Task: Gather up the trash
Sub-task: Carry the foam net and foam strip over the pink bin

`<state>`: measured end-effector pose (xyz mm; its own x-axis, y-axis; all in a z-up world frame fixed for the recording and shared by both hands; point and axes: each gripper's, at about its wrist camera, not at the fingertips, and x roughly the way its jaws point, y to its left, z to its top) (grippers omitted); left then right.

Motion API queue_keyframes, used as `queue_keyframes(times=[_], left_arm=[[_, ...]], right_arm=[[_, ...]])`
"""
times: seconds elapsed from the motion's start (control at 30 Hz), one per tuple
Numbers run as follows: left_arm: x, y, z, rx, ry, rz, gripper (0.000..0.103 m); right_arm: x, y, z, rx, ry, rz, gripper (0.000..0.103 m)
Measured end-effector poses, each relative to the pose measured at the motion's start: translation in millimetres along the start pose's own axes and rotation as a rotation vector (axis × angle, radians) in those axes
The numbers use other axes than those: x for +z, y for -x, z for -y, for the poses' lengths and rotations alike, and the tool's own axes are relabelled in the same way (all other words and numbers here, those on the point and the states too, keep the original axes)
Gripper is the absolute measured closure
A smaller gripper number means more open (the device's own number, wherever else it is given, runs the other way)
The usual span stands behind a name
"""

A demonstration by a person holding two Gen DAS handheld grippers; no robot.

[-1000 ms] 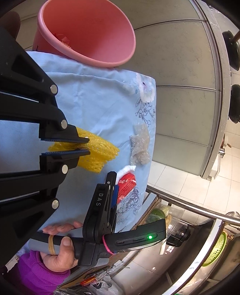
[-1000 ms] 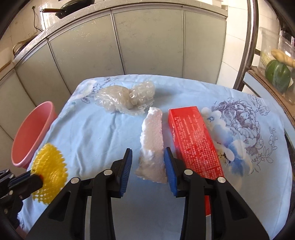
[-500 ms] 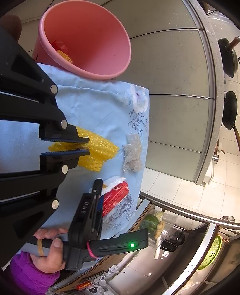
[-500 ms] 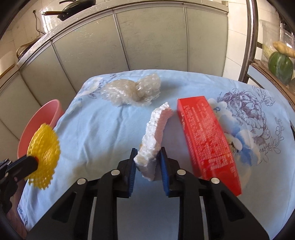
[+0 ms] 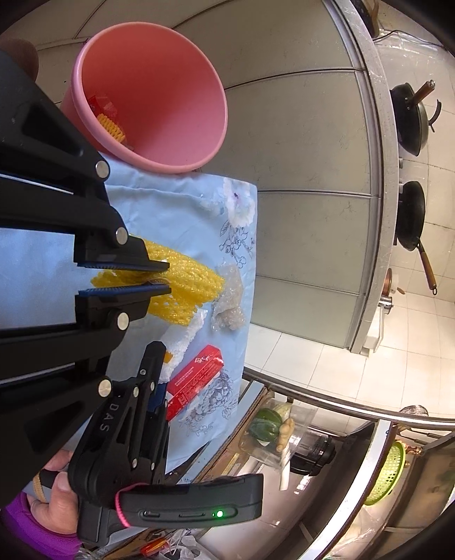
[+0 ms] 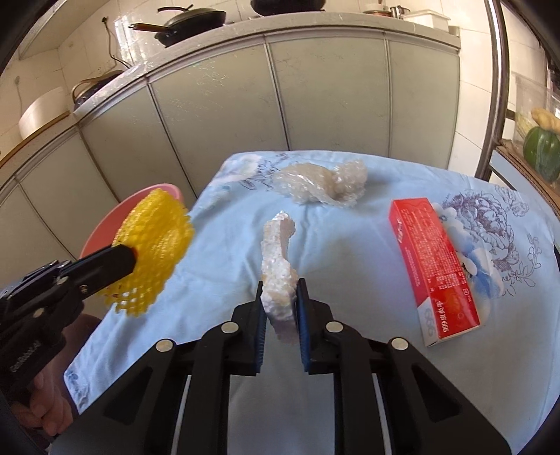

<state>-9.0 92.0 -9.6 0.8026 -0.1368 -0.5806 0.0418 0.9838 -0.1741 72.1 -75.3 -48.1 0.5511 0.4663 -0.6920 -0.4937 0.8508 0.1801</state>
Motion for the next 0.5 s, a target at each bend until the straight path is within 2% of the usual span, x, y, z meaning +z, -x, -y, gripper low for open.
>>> queue_keyframes(times=[0.5], left_arm=[[-0.7,32.4,-44.6,0.121,0.089,0.089,0.096]], right_arm=[[20.2,-0.9,-72.8,0.076,0.132,0.037,0.087]])
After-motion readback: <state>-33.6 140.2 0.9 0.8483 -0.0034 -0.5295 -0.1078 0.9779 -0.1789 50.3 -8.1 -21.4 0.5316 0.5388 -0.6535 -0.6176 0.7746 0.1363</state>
